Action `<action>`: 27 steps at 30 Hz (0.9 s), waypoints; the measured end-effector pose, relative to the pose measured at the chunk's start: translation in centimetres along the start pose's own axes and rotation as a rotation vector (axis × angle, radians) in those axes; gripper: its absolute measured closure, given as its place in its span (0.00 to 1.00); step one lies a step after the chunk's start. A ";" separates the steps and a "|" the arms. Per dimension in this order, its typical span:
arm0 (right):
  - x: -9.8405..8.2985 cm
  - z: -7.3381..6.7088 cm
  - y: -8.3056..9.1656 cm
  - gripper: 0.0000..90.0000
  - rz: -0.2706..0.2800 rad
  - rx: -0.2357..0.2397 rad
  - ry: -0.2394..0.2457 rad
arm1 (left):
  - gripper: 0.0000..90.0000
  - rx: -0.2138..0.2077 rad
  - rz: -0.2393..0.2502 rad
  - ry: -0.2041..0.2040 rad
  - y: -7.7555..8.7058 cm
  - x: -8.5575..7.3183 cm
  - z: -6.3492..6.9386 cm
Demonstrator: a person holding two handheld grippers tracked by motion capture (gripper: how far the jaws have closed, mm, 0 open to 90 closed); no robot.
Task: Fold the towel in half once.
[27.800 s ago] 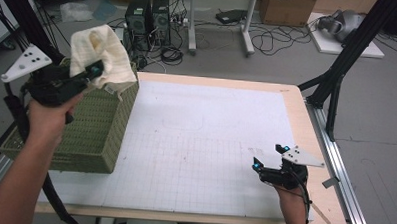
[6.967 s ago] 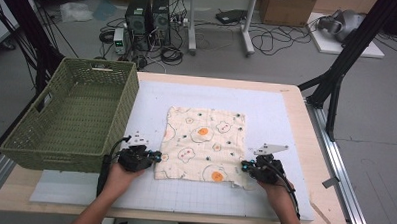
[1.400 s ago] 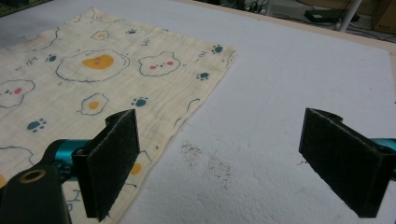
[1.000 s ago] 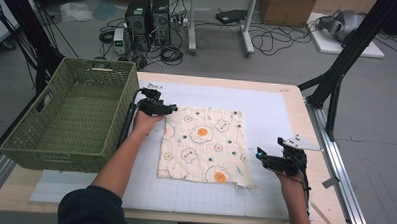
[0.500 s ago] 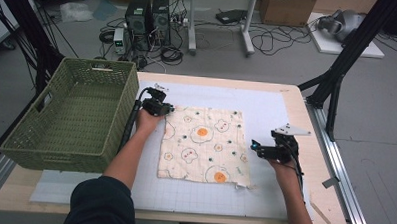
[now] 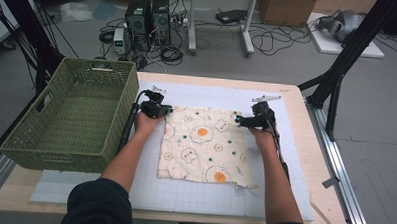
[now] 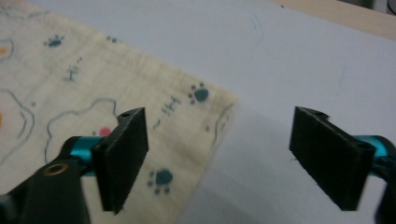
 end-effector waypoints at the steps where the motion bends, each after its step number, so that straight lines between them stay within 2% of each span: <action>1: 0.3 0.0 -0.4 0.28 0.010 0.003 -0.009 | 0.96 -0.003 -0.002 0.002 0.0 0.0 0.0; 2: 0.4 -0.1 -0.9 0.31 0.005 0.008 -0.017 | 0.96 -0.003 -0.003 0.000 0.1 -0.1 0.0; 4: 0.6 -0.5 -1.7 0.42 -0.009 0.024 -0.004 | 0.96 -0.005 -0.002 0.002 0.1 -0.1 0.0; 7: 0.4 -1.0 -2.7 0.54 -0.018 0.016 0.019 | 0.96 -0.004 -0.001 -0.002 0.2 -0.2 0.0; 8: 0.0 -0.9 -3.1 0.55 -0.043 0.008 0.020 | 0.96 -0.006 0.000 -0.002 0.2 -0.2 0.0; 9: -0.1 -0.9 -3.3 0.56 -0.037 0.003 0.013 | 0.96 -0.008 -0.003 -0.006 0.2 -0.2 0.0; 10: -0.1 -0.8 -3.3 0.59 -0.032 0.003 -0.006 | 0.96 -0.009 -0.003 -0.003 0.3 -0.2 0.0; 12: -0.1 -0.7 -3.2 0.67 -0.038 -0.009 0.012 | 0.96 -0.016 0.002 0.009 0.3 -0.2 0.0; 14: 0.0 -0.6 -3.1 0.79 -0.033 0.014 0.003 | 0.96 -0.023 0.004 0.016 0.3 -0.3 -0.1; 15: -0.1 -0.7 -3.1 0.87 -0.036 0.022 -0.005 | 0.96 -0.024 0.004 0.016 0.3 -0.3 -0.1; 16: -0.1 -0.8 -3.1 0.97 -0.038 0.049 -0.002 | 0.96 -0.024 0.002 0.017 0.3 -0.3 -0.1; 18: -0.1 -1.0 -3.1 0.99 -0.046 0.053 0.017 | 0.96 -0.015 -0.007 0.015 0.4 -0.3 -0.2; 19: 0.0 -1.1 -3.0 0.99 -0.048 0.054 0.040 | 0.96 -0.009 -0.004 0.024 0.4 -0.2 -0.3; 21: 0.3 -1.1 -2.8 0.99 -0.033 0.046 0.053 | 0.97 0.001 0.007 0.041 0.8 0.0 -0.7; 23: 0.9 -1.0 -2.4 0.99 0.008 0.045 0.049 | 0.97 0.010 0.042 0.048 1.3 0.7 -1.1; 25: 1.6 -0.9 -2.0 0.99 0.049 0.040 0.035 | 0.97 0.029 0.075 0.030 1.9 1.5 -1.3; 27: 2.2 -0.8 -1.6 0.99 0.092 0.034 0.035 | 0.97 0.032 0.094 0.037 2.2 2.5 -1.4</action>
Point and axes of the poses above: each handheld gripper's, and its own axes: y roughly backward along the jaws, x roughly out of its top, z roughly to its right, the point moved 9 cm from there along -y, roughly forward along the jaws
